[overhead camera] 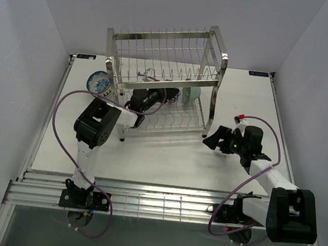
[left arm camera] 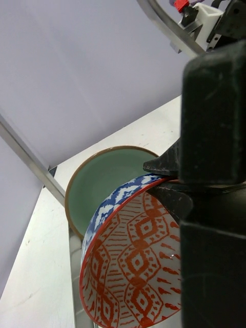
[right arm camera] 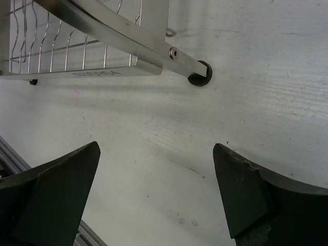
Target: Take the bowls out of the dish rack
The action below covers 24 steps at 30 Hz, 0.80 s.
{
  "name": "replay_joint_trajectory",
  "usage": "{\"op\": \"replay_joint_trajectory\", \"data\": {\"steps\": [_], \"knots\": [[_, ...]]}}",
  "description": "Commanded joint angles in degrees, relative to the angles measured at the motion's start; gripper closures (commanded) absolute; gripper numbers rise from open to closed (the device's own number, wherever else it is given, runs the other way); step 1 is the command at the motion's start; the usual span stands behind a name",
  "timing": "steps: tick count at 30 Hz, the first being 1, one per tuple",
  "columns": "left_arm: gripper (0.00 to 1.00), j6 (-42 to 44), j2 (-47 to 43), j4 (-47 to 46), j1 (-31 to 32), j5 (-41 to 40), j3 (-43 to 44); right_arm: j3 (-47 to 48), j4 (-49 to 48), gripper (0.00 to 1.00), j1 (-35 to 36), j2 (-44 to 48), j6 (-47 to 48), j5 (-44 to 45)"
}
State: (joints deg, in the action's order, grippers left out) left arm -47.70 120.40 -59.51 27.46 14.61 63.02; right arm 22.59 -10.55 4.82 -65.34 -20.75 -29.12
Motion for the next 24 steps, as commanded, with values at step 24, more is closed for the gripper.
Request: {"op": "replay_joint_trajectory", "data": {"steps": [24], "knots": [[1.0, -6.5, -13.1, 6.8, 0.0, 9.5, -6.5, -0.2, -1.9, 0.04, -0.3, 0.7, 1.1, -0.8]]}}
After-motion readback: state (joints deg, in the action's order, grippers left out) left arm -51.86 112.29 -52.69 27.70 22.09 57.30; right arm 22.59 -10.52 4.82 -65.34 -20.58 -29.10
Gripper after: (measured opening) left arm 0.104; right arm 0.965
